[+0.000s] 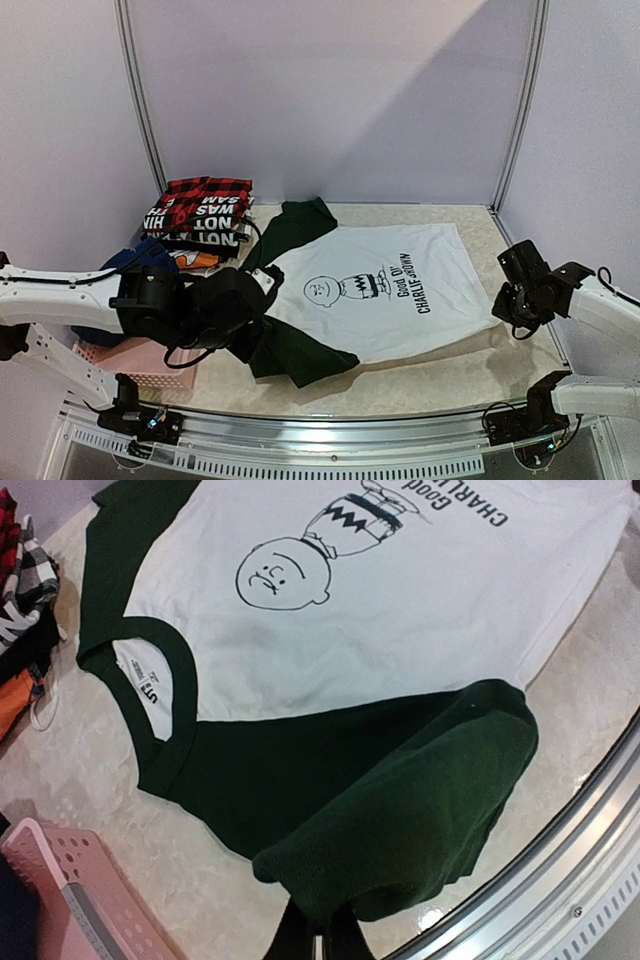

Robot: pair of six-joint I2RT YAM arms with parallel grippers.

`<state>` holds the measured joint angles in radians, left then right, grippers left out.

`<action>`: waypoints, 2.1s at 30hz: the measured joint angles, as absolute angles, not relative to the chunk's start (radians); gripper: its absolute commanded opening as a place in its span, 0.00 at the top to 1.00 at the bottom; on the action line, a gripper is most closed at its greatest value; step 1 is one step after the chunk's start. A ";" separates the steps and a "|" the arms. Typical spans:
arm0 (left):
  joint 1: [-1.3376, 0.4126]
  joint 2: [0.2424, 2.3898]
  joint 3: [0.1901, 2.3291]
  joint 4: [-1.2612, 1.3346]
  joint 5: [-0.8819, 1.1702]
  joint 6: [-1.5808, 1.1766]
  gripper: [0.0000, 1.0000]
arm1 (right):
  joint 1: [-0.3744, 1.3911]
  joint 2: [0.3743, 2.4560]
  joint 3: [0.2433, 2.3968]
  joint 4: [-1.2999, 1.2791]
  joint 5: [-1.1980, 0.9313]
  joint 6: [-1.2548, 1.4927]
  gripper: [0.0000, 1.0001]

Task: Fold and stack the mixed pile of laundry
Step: Fold the flattened T-shirt at the center of the board.

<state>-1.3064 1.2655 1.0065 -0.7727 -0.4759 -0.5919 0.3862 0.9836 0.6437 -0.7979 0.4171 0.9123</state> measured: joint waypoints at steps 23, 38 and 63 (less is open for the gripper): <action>-1.014 1.502 1.287 -0.807 -0.488 -0.351 1.00 | 0.328 1.407 0.986 -0.723 0.465 0.705 1.00; -0.889 1.687 1.430 -0.802 -0.527 -0.249 1.00 | 0.291 1.628 1.100 -0.700 0.462 0.625 1.00; -0.779 1.939 1.583 -0.749 -0.567 -0.150 1.00 | 0.260 1.816 1.190 -0.679 0.461 0.592 1.00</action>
<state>-0.7788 1.9392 1.5826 -0.7490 -0.5674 -0.1501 0.2604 1.8164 1.1904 -0.6792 0.4614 0.5919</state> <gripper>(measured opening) 0.020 0.019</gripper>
